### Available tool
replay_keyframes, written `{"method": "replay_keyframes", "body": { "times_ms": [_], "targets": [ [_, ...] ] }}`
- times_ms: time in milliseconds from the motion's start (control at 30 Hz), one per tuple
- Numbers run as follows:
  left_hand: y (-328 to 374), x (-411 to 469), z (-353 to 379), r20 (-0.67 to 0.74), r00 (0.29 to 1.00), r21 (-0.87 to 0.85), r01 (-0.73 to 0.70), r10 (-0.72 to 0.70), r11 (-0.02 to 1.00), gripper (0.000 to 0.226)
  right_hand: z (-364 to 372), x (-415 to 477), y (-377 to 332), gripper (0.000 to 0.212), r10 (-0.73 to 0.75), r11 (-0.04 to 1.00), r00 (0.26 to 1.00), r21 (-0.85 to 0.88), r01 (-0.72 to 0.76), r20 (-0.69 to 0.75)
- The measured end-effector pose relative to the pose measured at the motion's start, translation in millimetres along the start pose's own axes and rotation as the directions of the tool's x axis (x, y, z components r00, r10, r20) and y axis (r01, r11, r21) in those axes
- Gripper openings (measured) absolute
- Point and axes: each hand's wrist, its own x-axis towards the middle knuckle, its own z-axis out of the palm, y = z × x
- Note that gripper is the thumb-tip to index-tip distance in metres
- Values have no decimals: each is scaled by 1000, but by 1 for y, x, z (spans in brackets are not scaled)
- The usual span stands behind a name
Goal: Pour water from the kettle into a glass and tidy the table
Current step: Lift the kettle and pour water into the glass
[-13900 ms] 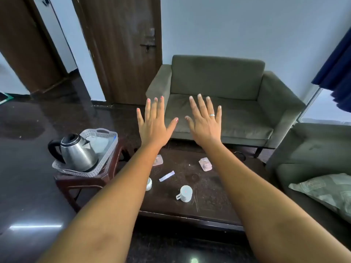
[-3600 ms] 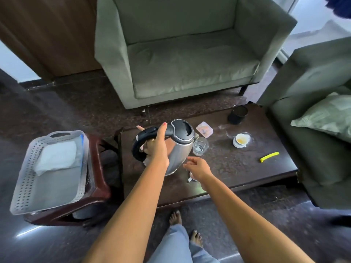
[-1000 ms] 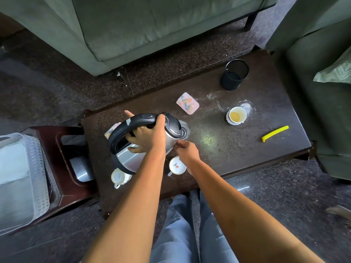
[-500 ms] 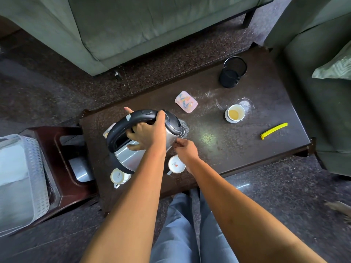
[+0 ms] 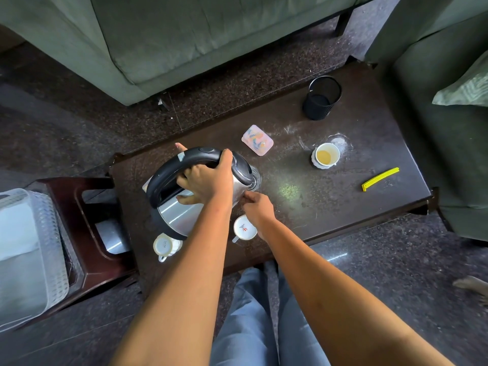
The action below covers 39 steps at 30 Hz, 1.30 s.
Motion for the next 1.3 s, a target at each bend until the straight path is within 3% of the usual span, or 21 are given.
{"method": "replay_keyframes", "body": {
  "times_ms": [1300],
  "targets": [
    [4, 0, -29, -61, 989, 9, -133, 134, 991, 98, 10, -25, -15, 60, -65, 997, 995, 48, 62, 74]
  ]
}}
